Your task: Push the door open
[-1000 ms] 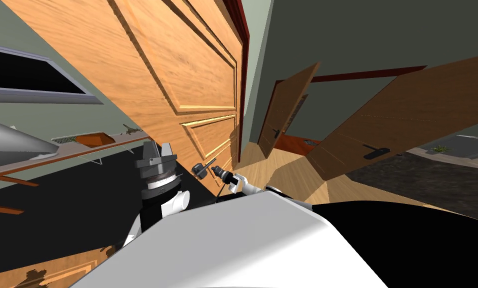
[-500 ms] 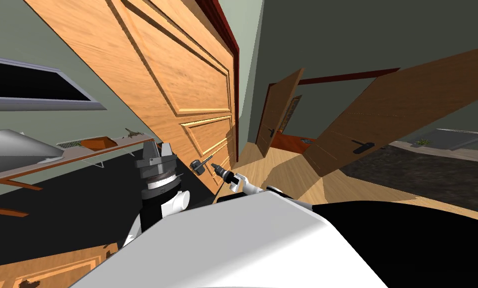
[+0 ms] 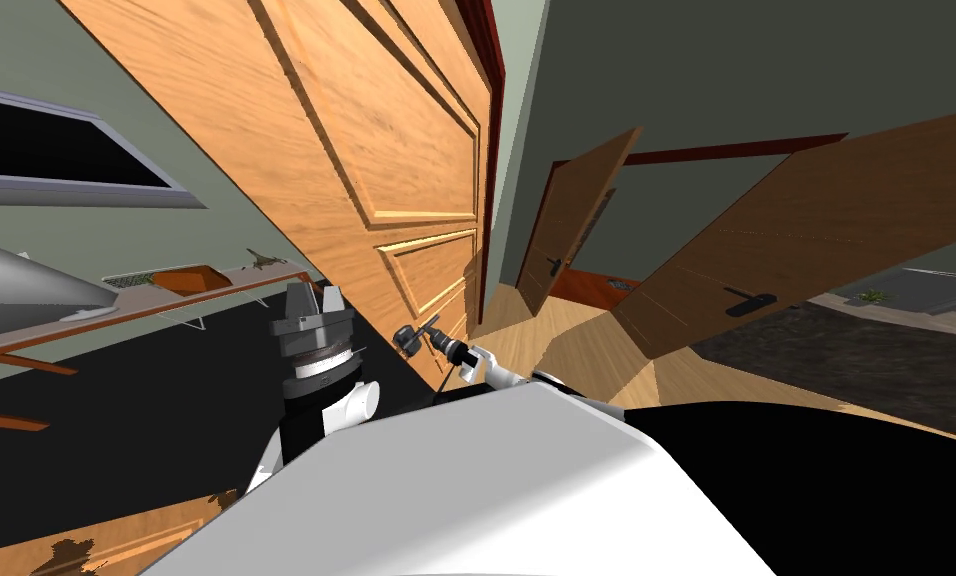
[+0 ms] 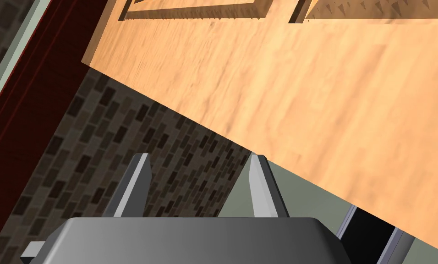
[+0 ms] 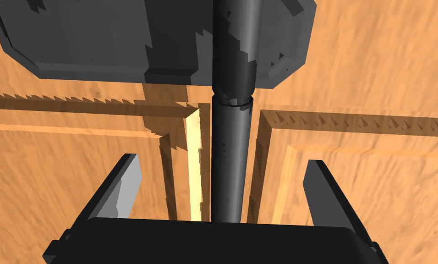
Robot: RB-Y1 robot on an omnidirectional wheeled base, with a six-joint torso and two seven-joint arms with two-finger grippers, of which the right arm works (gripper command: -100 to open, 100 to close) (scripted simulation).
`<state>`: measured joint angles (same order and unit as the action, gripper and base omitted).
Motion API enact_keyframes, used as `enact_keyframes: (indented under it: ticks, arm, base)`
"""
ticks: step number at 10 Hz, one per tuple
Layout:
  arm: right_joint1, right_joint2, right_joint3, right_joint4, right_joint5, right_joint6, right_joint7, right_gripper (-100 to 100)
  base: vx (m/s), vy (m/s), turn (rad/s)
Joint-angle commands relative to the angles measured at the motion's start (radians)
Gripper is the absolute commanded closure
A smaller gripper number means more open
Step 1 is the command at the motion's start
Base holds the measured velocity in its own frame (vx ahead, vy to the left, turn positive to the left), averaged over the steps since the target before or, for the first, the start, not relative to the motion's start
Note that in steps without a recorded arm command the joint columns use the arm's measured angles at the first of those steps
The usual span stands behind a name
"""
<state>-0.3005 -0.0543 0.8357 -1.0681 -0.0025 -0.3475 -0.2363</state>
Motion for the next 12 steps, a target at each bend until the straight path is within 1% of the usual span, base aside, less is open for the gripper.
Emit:
enact_keyframes:
  ticks: [1,2,3,4,9,10,12]
  arm:
    - [-0.002,0.012,-0.006,0.006,0.001,-0.001,0.004,-100]
    - [-0.003,0.023,-0.01,0.01,0.001,-0.002,0.006,-100]
    - [-0.003,0.017,-0.007,0.008,0.001,-0.001,0.004,-100]
    - [-0.003,0.017,-0.007,0.008,0.001,-0.001,0.004,100]
    - [-0.003,0.017,-0.007,0.008,0.001,-0.001,0.004,100]
    - [-0.007,0.009,-0.037,0.02,0.005,-0.003,0.005,100]
    - [-0.011,0.003,-0.063,0.03,0.009,-0.006,0.005,100]
  base:
    - [0.12,0.162,0.026]
    - [0.111,0.137,0.019]
    - [0.039,0.05,-0.003]
    - [-0.008,-0.007,0.0]
    - [-0.006,-0.008,0.003]
    - [0.029,0.09,0.057]
    - [0.023,0.165,0.019]
